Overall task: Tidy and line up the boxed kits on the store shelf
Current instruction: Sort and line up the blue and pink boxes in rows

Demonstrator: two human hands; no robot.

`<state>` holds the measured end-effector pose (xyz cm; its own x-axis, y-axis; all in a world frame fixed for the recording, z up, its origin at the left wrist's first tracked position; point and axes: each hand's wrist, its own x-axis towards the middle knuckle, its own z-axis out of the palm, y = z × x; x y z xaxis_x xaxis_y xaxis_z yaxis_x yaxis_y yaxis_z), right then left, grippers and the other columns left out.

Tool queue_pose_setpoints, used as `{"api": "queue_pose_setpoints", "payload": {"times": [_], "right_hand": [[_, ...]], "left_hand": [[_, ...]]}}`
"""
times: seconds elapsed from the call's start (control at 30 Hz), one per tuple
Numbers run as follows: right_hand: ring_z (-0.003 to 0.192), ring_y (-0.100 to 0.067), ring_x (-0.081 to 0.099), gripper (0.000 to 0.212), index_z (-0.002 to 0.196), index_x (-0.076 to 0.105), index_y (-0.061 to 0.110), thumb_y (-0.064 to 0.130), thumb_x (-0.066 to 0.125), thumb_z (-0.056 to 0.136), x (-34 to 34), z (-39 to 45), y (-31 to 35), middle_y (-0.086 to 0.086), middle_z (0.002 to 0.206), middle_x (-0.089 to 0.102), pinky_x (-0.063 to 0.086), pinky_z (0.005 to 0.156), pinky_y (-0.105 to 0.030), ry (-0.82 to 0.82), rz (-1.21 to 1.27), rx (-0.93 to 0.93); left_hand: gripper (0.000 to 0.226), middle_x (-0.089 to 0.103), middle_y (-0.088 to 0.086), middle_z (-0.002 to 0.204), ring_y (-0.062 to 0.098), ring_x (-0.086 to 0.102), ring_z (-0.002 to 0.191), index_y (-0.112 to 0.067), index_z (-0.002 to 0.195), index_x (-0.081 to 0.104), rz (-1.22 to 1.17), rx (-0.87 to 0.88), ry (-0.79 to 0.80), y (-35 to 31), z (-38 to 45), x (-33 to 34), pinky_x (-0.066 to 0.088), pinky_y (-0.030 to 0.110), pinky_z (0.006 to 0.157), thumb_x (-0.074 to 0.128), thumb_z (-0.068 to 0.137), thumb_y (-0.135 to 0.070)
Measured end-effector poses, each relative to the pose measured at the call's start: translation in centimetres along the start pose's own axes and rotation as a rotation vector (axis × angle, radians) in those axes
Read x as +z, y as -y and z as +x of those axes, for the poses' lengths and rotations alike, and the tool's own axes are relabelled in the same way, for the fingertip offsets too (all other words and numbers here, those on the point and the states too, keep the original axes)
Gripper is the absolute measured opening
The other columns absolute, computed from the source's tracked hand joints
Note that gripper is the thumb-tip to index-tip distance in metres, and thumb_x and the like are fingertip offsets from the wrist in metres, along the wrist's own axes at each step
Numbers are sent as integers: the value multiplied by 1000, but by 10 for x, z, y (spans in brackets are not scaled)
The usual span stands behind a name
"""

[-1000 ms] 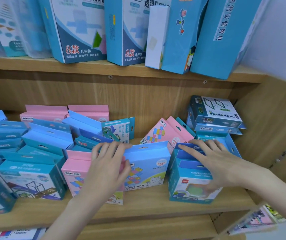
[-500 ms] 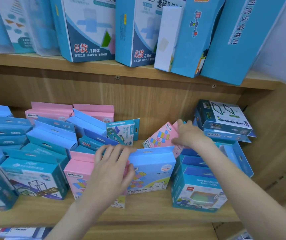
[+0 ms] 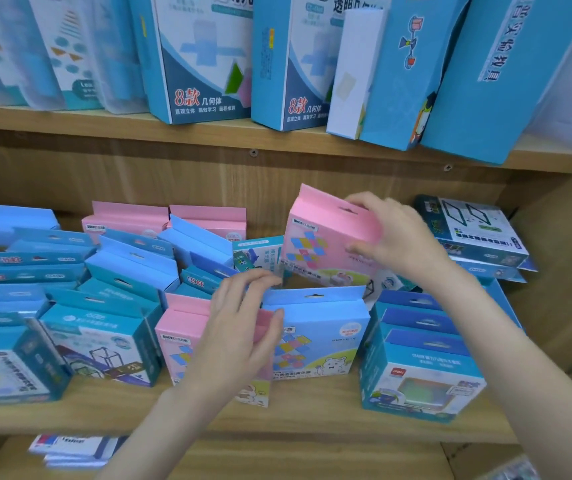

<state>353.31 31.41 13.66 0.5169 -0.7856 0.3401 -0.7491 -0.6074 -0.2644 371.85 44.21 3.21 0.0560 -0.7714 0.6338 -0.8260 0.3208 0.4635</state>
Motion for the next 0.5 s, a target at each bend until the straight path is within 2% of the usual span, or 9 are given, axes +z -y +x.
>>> {"api": "queue_pose_setpoints", "payload": {"times": [0.1,0.27,0.33,0.4,0.5], "right_hand": [[94,-11,42,59,127,47,23,22,74,74,-19,-14,6,8,99,45,37,78,-31,-143,14,-66],[89,-22,51,55,120,55,11,11,78,69,-36,-30,9,10,94,49,26,70,-17,-308,29,-229],[89,-14,47,55,119,56,8,8,78,69,-41,-33,13,17,94,45,28,74,-14,-359,62,-265],[89,-8,44,56,121,55,8,12,77,69,-47,-34,14,11,97,47,28,76,-14,-385,73,-279],[91,-9,48,58,122,53,12,25,73,69,-59,-37,16,5,104,52,34,77,-15,-392,131,-245]], "left_hand": [[35,49,-5,119,12,42,112,-17,117,51,26,-11,-41,9,-7,-18,24,19,99,41,86,-30],[40,55,3,116,21,46,109,-13,115,53,183,11,-34,38,-26,-50,28,38,97,43,83,-35],[42,55,2,116,20,46,108,-12,114,55,216,35,-23,43,-32,-56,28,40,97,45,82,-37],[46,55,2,118,20,45,109,-12,116,55,244,61,10,47,-36,-58,28,39,97,48,81,-41],[54,53,1,119,20,42,112,-17,122,49,283,75,79,58,-38,-56,28,36,97,49,79,-49]]}}
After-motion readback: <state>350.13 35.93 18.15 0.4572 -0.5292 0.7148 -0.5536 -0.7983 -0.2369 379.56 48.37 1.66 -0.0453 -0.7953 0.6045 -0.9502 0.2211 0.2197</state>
